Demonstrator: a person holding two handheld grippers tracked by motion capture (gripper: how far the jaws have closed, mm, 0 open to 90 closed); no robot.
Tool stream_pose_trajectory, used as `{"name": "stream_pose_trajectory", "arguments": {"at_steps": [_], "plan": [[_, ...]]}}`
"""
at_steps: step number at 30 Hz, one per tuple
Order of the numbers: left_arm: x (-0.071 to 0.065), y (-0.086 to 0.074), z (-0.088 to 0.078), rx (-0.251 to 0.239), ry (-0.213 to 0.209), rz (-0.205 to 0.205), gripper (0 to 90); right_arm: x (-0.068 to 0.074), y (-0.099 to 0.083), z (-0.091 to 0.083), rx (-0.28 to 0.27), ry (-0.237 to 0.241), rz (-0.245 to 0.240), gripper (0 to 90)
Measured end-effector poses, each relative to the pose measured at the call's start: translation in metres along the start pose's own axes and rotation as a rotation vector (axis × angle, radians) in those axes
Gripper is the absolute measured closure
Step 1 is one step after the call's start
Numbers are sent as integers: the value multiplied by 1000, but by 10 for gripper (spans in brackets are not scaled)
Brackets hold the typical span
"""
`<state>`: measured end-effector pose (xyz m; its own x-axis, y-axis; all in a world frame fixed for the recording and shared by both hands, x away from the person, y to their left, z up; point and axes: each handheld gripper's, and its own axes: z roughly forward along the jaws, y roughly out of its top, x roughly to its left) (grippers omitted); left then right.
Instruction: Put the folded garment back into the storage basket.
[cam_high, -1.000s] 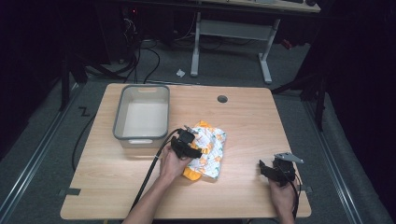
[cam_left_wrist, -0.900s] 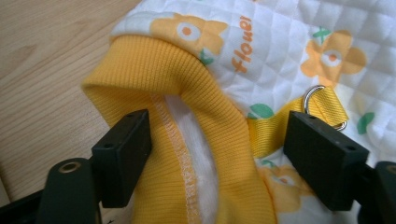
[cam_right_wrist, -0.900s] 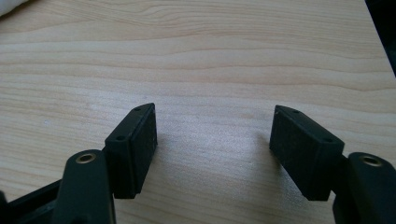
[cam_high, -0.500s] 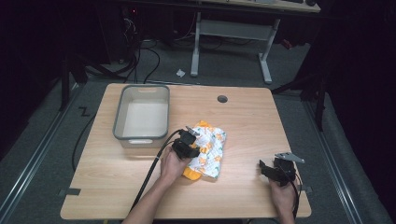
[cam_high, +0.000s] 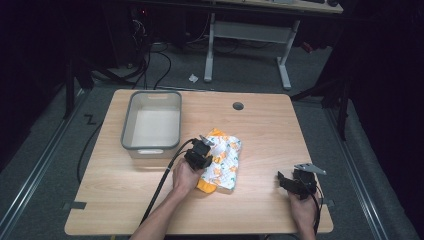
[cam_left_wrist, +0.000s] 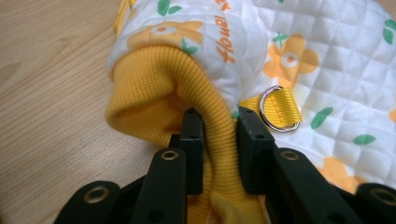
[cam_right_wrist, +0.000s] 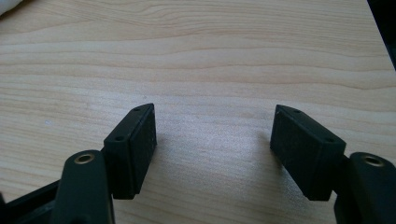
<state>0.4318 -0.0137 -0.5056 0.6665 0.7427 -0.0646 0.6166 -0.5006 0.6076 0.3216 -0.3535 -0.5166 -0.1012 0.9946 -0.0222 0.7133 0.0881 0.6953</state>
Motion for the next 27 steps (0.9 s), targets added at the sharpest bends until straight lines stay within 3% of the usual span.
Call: {"name": "stream_pose_trajectory", "arguments": {"at_steps": [13, 27], "plan": [[-2, 4, -19, -40, -35, 13, 773, 0, 0, 0, 2, 2, 2, 311], [7, 7, -40, -62, -53, -12, 774, 0, 0, 0, 1, 6, -2, 312]]}}
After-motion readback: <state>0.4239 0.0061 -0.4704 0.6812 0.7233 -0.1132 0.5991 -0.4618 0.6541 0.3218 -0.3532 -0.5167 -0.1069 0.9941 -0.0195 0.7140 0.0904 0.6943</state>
